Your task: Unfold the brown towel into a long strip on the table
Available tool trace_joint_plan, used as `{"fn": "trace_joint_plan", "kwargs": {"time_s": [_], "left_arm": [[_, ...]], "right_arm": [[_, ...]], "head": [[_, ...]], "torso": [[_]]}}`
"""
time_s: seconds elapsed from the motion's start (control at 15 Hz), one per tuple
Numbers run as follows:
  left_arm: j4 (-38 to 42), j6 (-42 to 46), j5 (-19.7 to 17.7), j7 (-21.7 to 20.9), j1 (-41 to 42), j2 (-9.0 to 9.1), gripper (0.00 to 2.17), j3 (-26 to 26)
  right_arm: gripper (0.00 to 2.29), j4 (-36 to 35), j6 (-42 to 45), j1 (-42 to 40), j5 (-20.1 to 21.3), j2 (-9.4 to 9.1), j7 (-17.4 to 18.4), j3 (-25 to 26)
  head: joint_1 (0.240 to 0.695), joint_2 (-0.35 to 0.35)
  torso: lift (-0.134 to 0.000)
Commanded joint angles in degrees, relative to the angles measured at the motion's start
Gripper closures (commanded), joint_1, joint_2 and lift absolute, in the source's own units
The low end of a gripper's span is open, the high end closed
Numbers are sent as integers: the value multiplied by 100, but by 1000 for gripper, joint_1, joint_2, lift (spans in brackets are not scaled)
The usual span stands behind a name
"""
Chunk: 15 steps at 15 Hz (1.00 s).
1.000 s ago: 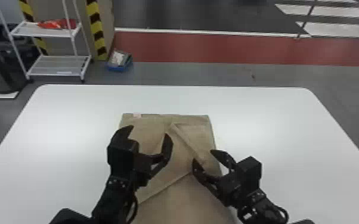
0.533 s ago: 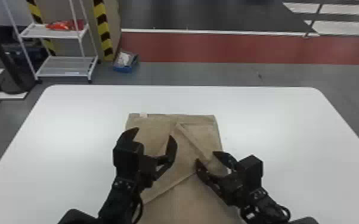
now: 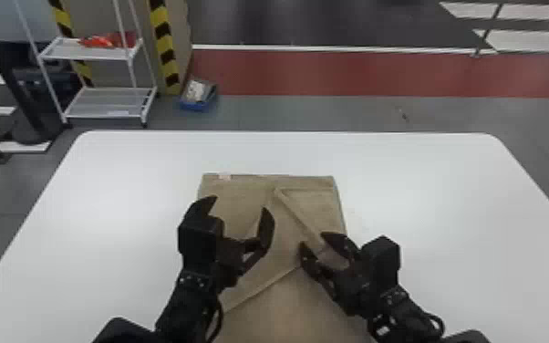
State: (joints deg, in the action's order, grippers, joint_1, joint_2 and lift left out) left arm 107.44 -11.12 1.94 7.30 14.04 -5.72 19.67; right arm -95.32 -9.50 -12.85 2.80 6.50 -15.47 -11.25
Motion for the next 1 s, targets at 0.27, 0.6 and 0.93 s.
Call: {"fn": "trace_joint_plan", "kwargs": {"time_s": [0.27, 0.6, 0.93], "left_arm": [[-39, 8, -9, -9, 2, 0, 107, -24], [-39, 8, -9, 0, 2, 0, 107, -24], [-57, 8, -9, 0, 2, 0, 107, -42]], "right_arm": [[799, -180, -154, -16, 10, 0, 0, -18], [998, -743, -224, -227, 19, 35, 35, 35], [1477, -769, -681, -192, -7, 44, -35, 114]], "head": [[695, -18], [695, -16], [695, -27]], "torso": [[-117], [-117], [-117]]}}
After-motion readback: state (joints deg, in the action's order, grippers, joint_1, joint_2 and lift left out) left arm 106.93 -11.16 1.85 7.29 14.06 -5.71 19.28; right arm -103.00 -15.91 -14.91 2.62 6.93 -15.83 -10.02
